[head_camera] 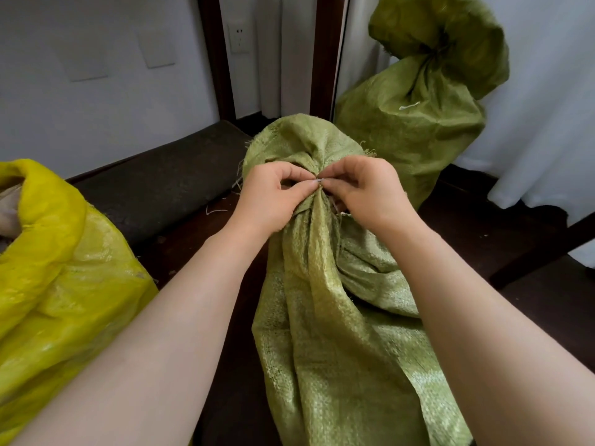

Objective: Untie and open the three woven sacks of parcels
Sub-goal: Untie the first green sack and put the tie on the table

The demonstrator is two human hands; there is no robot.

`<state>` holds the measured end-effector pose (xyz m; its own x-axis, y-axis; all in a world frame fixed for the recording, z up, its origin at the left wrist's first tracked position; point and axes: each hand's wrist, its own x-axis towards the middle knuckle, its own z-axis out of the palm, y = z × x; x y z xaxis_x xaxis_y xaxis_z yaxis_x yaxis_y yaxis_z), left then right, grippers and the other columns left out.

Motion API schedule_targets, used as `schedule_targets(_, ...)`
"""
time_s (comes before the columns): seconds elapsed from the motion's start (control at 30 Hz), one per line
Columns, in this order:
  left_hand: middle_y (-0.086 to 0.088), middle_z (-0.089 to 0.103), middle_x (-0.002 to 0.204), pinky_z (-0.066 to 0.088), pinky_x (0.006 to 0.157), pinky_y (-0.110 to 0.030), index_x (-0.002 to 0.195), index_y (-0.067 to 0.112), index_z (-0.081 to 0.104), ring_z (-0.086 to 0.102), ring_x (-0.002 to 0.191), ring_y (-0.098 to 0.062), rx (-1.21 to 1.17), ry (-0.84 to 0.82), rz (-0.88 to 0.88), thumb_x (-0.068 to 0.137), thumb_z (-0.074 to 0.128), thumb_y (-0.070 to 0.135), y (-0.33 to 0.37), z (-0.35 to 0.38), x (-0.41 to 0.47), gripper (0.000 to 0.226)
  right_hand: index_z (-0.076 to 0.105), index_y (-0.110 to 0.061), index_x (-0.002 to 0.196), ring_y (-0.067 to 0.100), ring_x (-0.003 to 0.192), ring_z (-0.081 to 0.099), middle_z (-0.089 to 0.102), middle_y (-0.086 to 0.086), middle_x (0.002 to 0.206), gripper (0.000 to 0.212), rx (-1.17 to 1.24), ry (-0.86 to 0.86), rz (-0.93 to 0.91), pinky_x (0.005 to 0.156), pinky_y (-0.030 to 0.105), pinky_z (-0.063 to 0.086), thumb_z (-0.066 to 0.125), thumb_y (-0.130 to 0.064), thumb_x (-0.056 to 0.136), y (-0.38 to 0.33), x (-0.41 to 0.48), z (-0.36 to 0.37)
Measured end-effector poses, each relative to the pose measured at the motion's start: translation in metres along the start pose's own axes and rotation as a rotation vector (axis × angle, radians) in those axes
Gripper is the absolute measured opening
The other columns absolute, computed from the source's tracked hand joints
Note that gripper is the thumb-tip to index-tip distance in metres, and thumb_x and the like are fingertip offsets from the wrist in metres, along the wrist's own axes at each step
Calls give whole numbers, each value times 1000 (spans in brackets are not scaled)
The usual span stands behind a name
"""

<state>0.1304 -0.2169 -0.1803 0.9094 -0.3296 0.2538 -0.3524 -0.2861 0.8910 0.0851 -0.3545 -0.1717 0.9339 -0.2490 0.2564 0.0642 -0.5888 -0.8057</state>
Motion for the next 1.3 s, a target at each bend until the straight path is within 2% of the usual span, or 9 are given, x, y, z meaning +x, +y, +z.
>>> schedule_targets(0.07, 5, 67, 86, 55, 84, -30, 92, 13, 71, 67, 84, -19, -39, 14, -15, 84, 68, 16, 0, 1, -1, 9, 65, -13, 89, 12, 63, 60, 63, 0, 74, 10, 111, -15, 46, 67, 27, 56, 59, -5, 90, -1, -2, 0)
schedule_targets(0.17, 9, 66, 85, 54, 84, -28, 90, 15, 70, 64, 82, -10, -71, 19, -17, 83, 68, 17, 1, 0, 1, 7, 63, -9, 90, 4, 52, 57, 62, 2, 72, 11, 318, -25, 109, 56, 17, 54, 56, 0, 91, -5, -3, -2)
schedule_targets(0.33, 12, 64, 84, 52, 82, -21, 90, 15, 69, 61, 79, -1, -85, 33, 6, 83, 69, 15, 2, 0, 2, 7, 63, -12, 90, 10, 55, 58, 61, -1, 74, 12, 178, -32, 43, 61, 26, 57, 57, -2, 90, -8, -2, -3)
schedule_targets(0.5, 5, 69, 84, 53, 86, -27, 80, 21, 70, 65, 84, -8, -189, 47, -48, 82, 70, 15, 0, 2, 1, 6, 62, -9, 91, 2, 50, 61, 62, 2, 78, 13, 368, -40, 109, 56, 16, 54, 54, 1, 92, -9, -4, -4)
schedule_targets(0.67, 1, 70, 82, 54, 84, -27, 80, 18, 70, 66, 83, -10, -259, 30, -63, 77, 75, 14, 3, 1, 2, 7, 62, -7, 96, -1, 49, 60, 60, -3, 81, 10, 242, -32, 45, 55, 16, 54, 57, -1, 90, -11, -1, -4)
schedule_targets(0.83, 2, 69, 78, 54, 79, -24, 78, 19, 70, 65, 77, -6, -294, 23, -95, 80, 72, 13, 3, 2, 1, 6, 62, -7, 91, 4, 52, 64, 63, 5, 75, 10, 493, -51, 146, 54, 15, 53, 56, 1, 90, -12, -6, -7)
schedule_targets(1.0, 3, 70, 75, 54, 77, -24, 75, 20, 70, 66, 73, -4, -320, 35, -75, 80, 72, 12, 4, 2, 2, 10, 62, -4, 98, 2, 51, 63, 62, 3, 78, 13, 395, -53, 102, 55, 16, 54, 59, 4, 88, -16, -4, -7)
schedule_targets(1.13, -1, 71, 79, 54, 86, -33, 74, 23, 71, 67, 85, -15, -338, 46, -95, 80, 72, 13, 2, 0, 3, 12, 58, -1, 111, 11, 61, 69, 67, 10, 82, 28, 695, -45, 221, 56, 18, 55, 61, 8, 84, -14, -5, -12)
schedule_targets(1.3, 0, 70, 81, 53, 88, -33, 76, 21, 70, 65, 86, -14, -342, 44, -91, 80, 71, 12, 3, 2, 3, 10, 63, 1, 94, 15, 60, 69, 69, 11, 73, 9, 823, -2, 304, 57, 22, 58, 59, -6, 90, -14, -3, -13)
